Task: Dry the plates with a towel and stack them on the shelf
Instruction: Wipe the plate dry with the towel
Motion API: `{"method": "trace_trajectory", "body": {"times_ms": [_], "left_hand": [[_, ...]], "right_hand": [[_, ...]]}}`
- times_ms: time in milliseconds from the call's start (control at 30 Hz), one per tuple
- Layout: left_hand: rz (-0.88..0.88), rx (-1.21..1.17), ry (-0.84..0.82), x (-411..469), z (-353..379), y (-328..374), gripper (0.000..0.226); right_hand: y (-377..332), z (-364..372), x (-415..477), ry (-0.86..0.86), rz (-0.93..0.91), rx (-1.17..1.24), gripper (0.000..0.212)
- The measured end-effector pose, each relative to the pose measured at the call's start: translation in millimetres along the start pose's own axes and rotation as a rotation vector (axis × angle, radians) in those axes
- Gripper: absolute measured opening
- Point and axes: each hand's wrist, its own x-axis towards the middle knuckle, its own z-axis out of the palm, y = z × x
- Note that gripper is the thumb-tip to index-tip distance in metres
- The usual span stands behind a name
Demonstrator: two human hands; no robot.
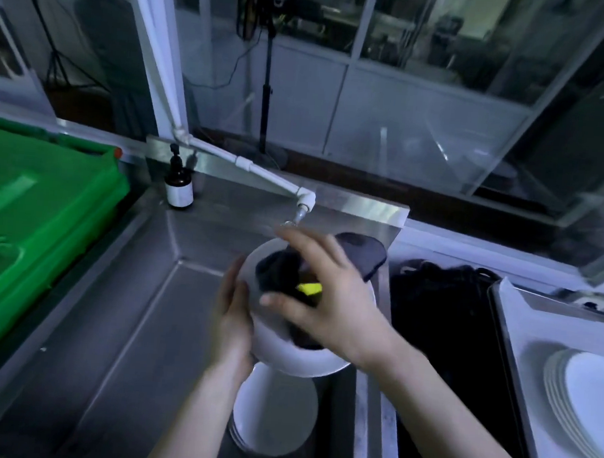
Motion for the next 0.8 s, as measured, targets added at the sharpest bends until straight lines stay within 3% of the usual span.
{"method": "trace_trajectory", "body": {"times_ms": [67,133,233,367,467,667,733,800], "left_hand": [[0.0,-0.035,0.042,-2,0,5,0.033],[0.048,0.012,0.101,-3,-6,11,0.032],[0.078,0.04,0.128,-7,-10,13,0.034],[0.088,0.104,0.083,-19,-1,15,0.037],[0.068,0.082,0.044,-26,5,19,0.035],[0.093,0.016,0.064,-21,9,32,0.034],[0.105,0.017,0.065,-19,10,33,0.033],[0.095,-0.004,0.081,-16,10,34,0.031]], "right_hand": [[10,10,-18,-0.168,0.104,0.156,0.067],[24,7,-30,-0.076,0.172,0.169,0.05],[44,1,-30,0.079,0.153,-0.151,0.033],[45,29,-25,-0.031,0.085,-0.34,0.046],[40,43,-26,0.035,0.135,-0.226,0.049],[35,24,-38,0.146,0.021,-0.101,0.02],[23,11,-41,0.094,-0.017,-0.059,0.018],[13,-3,-44,-0.113,-0.094,-0.068,0.019]]}}
